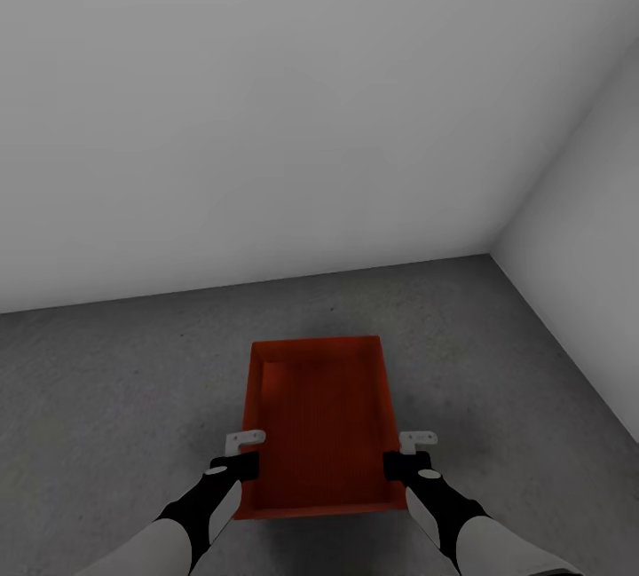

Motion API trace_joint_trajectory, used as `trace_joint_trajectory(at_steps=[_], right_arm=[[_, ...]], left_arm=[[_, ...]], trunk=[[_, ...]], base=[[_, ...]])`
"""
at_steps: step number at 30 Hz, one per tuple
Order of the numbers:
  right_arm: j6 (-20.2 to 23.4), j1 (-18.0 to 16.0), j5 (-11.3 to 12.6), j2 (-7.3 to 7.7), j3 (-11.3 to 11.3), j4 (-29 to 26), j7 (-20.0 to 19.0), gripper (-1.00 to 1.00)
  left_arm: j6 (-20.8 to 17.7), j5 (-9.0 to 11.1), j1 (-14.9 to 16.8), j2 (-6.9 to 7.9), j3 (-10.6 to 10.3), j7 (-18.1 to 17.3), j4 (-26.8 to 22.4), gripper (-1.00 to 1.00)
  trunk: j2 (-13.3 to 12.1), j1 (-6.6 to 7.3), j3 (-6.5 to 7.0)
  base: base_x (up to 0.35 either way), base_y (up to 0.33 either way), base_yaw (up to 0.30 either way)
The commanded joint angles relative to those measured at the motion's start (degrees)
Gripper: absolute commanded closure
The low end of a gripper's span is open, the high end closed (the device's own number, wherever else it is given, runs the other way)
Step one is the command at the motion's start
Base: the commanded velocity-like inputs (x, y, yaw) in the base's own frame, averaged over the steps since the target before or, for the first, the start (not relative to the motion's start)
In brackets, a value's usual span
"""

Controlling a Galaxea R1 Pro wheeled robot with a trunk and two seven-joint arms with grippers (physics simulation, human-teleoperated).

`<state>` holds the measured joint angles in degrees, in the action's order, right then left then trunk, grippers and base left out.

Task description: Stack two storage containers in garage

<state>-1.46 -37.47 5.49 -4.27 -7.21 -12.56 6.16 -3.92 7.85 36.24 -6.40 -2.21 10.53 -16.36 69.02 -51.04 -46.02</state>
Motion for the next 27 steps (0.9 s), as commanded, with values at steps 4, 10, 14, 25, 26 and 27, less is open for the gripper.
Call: trace_joint_trajectory(at_steps=[4, 10, 14, 25, 26, 27], right_arm=[[-0.21, -0.06, 0.13, 0.05, 1.41, -0.01, 0.79, 1.00], [-0.21, -0.06, 0.13, 0.05, 1.40, -0.01, 0.79, 1.00], [-0.21, -0.07, 0.13, 0.05, 1.40, -0.01, 0.79, 1.00], [-0.21, -0.06, 0.13, 0.03, 1.36, -0.01, 0.79, 1.00], [-0.21, -0.06, 0.13, 0.04, 1.37, -0.01, 0.79, 1.00], [-0.21, -0.06, 0.13, 0.04, 1.38, -0.01, 0.79, 1.00]], left_arm=[[-0.38, -0.21, -0.02, 2.07, 0.36, 1.51, -0.17, 1.00], [-0.38, -0.25, -0.01, 2.09, 0.36, 1.51, -0.17, 1.00], [-0.38, -0.22, 0.00, 2.08, 0.36, 1.51, -0.17, 1.00], [-0.38, -0.21, -0.01, 2.10, 0.36, 1.51, -0.24, 1.00], [-0.38, -0.21, -0.02, 2.10, 0.36, 1.51, -0.25, 1.00], [-0.38, -0.21, 0.00, 2.10, 0.36, 1.51, -0.25, 1.00]], trunk=[[0.02, 0.00, -0.03], [0.02, 0.00, -0.03], [0.42, -0.22, -0.21], [4.84, -2.63, -2.19], [5.24, -2.85, -2.37], [5.64, -3.07, -2.55]], base=[[0.000, 0.000, 0.000], [0.000, 0.000, 0.000], [0.000, 0.000, 0.000], [0.000, 0.000, 0.000], [0.000, 0.000, 0.000], [0.000, 0.000, 0.000]])
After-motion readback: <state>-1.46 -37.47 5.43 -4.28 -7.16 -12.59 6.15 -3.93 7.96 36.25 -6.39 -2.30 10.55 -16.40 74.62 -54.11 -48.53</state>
